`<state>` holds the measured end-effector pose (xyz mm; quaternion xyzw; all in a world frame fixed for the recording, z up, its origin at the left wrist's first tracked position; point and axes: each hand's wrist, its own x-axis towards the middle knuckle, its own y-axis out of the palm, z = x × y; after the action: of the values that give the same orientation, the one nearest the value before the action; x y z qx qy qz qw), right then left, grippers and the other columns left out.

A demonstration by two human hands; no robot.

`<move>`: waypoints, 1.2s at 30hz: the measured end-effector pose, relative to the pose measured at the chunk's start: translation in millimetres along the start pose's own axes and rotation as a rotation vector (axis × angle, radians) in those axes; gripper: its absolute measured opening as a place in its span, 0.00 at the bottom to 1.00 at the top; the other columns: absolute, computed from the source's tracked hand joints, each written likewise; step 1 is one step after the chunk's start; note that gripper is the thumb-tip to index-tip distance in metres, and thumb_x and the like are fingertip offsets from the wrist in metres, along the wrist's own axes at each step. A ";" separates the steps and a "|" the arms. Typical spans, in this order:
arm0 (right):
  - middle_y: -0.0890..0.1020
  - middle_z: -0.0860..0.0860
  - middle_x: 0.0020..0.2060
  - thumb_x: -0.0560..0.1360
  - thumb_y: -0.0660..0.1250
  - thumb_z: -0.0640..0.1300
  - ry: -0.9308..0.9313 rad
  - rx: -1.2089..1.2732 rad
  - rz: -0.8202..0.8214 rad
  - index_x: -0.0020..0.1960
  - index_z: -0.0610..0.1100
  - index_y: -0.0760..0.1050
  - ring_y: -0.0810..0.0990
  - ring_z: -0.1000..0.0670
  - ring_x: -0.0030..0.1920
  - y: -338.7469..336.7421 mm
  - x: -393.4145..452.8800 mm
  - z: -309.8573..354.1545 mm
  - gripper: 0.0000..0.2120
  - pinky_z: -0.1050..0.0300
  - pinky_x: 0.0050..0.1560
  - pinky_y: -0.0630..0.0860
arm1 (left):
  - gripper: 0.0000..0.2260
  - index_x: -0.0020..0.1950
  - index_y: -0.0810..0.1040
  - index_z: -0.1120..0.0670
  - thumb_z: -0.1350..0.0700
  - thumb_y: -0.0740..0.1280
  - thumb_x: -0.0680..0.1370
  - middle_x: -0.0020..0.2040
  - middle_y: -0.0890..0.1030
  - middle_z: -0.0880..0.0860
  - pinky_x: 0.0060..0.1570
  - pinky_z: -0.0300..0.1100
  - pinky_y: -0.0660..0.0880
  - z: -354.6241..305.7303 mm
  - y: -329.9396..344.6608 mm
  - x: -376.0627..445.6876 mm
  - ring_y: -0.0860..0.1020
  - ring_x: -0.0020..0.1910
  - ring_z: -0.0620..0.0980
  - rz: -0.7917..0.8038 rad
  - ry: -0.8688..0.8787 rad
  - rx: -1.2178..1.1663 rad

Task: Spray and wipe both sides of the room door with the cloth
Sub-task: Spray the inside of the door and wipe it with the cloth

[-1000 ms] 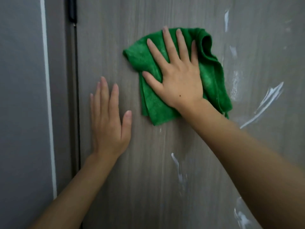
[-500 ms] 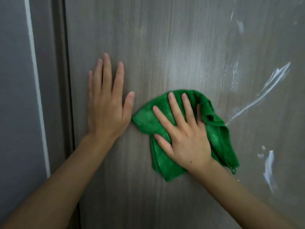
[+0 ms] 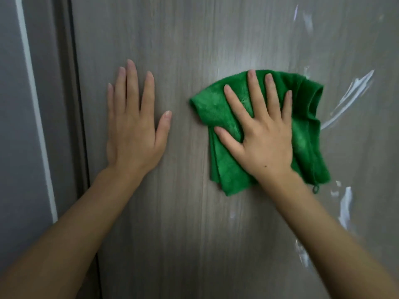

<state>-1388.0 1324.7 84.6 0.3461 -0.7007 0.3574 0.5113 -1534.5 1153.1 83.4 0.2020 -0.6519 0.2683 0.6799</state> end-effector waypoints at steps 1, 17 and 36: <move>0.58 0.44 0.76 0.78 0.54 0.64 0.079 0.016 -0.014 0.76 0.54 0.59 0.53 0.39 0.76 1.4 -3.9 9.0 0.29 0.37 0.73 0.46 | 0.28 0.77 0.57 0.62 0.48 0.55 0.81 0.77 0.53 0.67 0.75 0.54 0.43 0.3 0.5 -0.4 0.51 0.77 0.64 0.000 0.000 0.003; 0.59 0.48 0.76 0.77 0.59 0.62 -0.670 0.242 0.311 0.74 0.54 0.64 0.54 0.46 0.76 14.3 -131.9 2.6 0.28 0.59 0.53 0.70 | 0.28 0.77 0.56 0.62 0.48 0.54 0.81 0.77 0.53 0.67 0.74 0.50 0.40 -1.6 0.9 -1.5 0.52 0.76 0.64 -0.028 0.009 0.017; 0.57 0.43 0.76 0.78 0.56 0.62 0.171 0.062 0.003 0.76 0.54 0.60 0.52 0.39 0.76 6.7 -48.8 7.7 0.28 0.37 0.73 0.49 | 0.26 0.77 0.60 0.59 0.47 0.54 0.81 0.77 0.57 0.65 0.74 0.57 0.47 -97.2 10.1 69.3 0.55 0.77 0.62 -0.060 0.146 -0.075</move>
<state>-1385.7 1327.3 34.9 0.3288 -0.6437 0.4078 0.5579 -1464.9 1228.6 145.0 0.1757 -0.6040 0.2374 0.7402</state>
